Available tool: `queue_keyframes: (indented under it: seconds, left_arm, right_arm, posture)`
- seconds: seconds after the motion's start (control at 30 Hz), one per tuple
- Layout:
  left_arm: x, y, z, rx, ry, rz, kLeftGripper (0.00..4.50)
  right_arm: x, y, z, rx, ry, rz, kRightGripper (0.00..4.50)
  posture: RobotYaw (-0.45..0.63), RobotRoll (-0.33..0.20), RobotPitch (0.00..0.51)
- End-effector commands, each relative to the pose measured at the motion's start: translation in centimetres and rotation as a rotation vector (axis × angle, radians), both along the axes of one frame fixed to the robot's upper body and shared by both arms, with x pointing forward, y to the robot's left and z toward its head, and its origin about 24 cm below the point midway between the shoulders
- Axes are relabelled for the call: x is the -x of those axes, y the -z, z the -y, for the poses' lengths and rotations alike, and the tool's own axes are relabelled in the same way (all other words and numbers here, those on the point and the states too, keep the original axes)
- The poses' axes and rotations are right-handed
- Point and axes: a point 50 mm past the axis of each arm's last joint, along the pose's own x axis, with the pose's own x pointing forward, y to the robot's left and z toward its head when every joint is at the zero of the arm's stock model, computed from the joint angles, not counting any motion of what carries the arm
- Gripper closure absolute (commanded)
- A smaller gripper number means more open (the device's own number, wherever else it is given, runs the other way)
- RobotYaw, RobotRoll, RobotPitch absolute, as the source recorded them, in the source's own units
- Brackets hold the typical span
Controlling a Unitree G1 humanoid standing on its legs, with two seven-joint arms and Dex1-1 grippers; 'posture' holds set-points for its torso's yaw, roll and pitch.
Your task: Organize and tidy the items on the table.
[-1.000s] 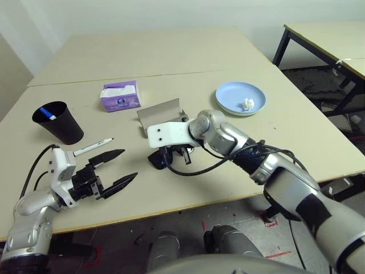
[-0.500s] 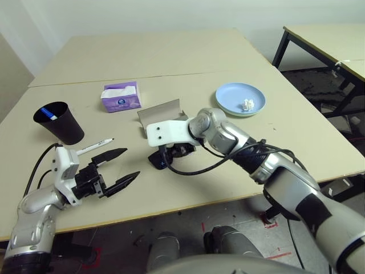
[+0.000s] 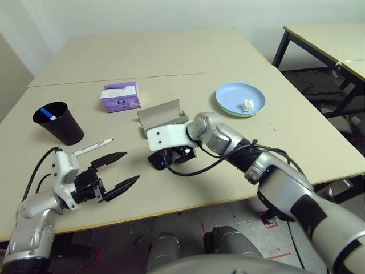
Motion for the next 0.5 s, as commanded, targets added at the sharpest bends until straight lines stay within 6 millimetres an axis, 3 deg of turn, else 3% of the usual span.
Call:
queue_keyframes:
  seconds: [0.03, 0.5]
  left_arm:
    - [0.1, 1.0, -0.2, -0.007, 0.002, -0.015, 0.00]
    - [0.2, 2.3, -0.9, -0.004, 0.014, -0.018, 0.00]
  right_arm:
    - [0.0, -1.0, -0.1, 0.015, -0.017, 0.013, 0.03]
    - [0.4, -1.4, 0.0, 0.065, -0.027, -0.015, 0.03]
  posture:
    - [0.05, 0.000, 0.042]
    - [0.05, 0.000, 0.040]
